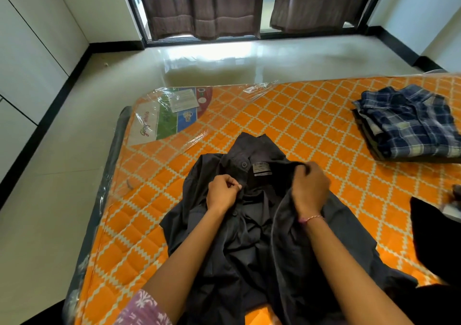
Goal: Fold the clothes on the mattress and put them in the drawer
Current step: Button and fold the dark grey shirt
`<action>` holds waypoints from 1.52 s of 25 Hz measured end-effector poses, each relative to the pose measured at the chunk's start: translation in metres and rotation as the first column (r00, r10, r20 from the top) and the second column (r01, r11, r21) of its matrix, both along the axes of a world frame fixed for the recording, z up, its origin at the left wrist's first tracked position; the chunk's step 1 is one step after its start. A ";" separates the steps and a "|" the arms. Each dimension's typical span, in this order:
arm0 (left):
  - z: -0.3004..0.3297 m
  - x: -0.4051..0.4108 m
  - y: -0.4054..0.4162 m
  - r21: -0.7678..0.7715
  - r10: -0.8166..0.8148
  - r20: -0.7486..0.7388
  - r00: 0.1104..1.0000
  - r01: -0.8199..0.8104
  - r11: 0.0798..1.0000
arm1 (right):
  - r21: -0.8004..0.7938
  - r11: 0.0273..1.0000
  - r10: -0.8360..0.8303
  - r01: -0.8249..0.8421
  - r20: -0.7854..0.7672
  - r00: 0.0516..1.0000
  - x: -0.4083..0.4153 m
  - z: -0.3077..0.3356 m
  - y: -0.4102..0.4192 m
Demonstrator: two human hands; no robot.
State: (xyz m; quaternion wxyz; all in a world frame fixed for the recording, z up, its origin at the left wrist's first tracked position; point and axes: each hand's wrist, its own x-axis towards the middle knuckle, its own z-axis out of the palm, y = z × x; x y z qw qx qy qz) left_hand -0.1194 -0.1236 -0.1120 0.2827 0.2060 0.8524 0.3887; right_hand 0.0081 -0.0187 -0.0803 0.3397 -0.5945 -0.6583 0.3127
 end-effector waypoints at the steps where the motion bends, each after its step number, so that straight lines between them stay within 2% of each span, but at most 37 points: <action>1: 0.001 0.001 -0.001 0.038 0.016 -0.008 1.000 -0.015 0.999 | -0.077 0.991 -0.122 0.110 -0.168 0.978 0.003 0.006 0.007; 3: 0.009 0.002 -0.002 0.118 0.045 -0.005 0.999 -0.044 0.992 | -0.265 0.945 -0.293 0.189 -0.439 0.849 0.001 0.011 0.011; 5: 0.018 0.000 -0.005 0.175 0.045 0.043 0.998 -0.052 0.983 | -0.428 0.900 -0.353 0.082 -0.604 0.715 -0.005 0.014 0.005; 6: 0.022 0.000 -0.007 0.201 0.038 0.084 0.996 -0.055 0.978 | -0.480 0.877 -0.317 -0.018 -0.608 0.728 -0.009 0.012 0.001; 8: 0.029 0.000 -0.011 0.240 0.039 0.181 0.983 -0.082 0.967 | -0.545 0.812 -0.128 -0.209 -0.516 0.847 -0.015 0.006 -0.012; 11: 0.037 0.004 -0.009 0.249 0.039 0.245 0.969 -0.102 0.963 | -0.564 0.776 0.038 -0.281 -0.404 0.914 -0.017 0.001 -0.026; 14: 0.044 0.010 -0.008 0.264 0.018 0.256 0.966 -0.088 0.960 | -0.531 0.780 0.108 -0.332 -0.408 0.907 -0.013 0.006 -0.028; 18: 0.051 0.015 -0.008 0.258 0.030 0.310 0.950 -0.115 0.959 | -0.540 0.735 0.165 -0.410 -0.443 0.881 -0.009 0.013 -0.034; 22: 0.057 0.022 -0.008 0.268 0.045 0.345 0.937 -0.145 0.953 | -0.469 0.793 0.177 -0.388 -0.432 0.884 -0.009 0.015 -0.042; 26: 0.059 0.031 -0.010 0.302 0.053 0.292 0.955 -0.144 0.942 | -0.432 0.804 0.225 -0.407 -0.412 0.883 -0.006 0.015 -0.047; 29: 0.061 0.038 -0.010 0.294 0.062 0.179 0.982 -0.114 0.949 | -0.415 0.804 0.247 -0.425 -0.418 0.875 -0.003 0.019 -0.051; 32: 0.064 0.041 -0.010 0.274 0.075 0.072 0.995 -0.092 0.957 | -0.536 0.711 0.128 -0.455 -0.537 0.834 0.004 0.030 -0.047; 34: 0.066 0.041 -0.009 0.281 0.067 0.072 0.995 -0.085 0.956 | -0.576 0.644 0.117 -0.503 -0.576 0.809 0.006 0.036 -0.042; 38: 0.072 0.050 -0.008 0.280 0.064 0.143 0.988 -0.102 0.955 | -0.484 0.727 0.293 -0.486 -0.422 0.858 0.013 0.041 -0.040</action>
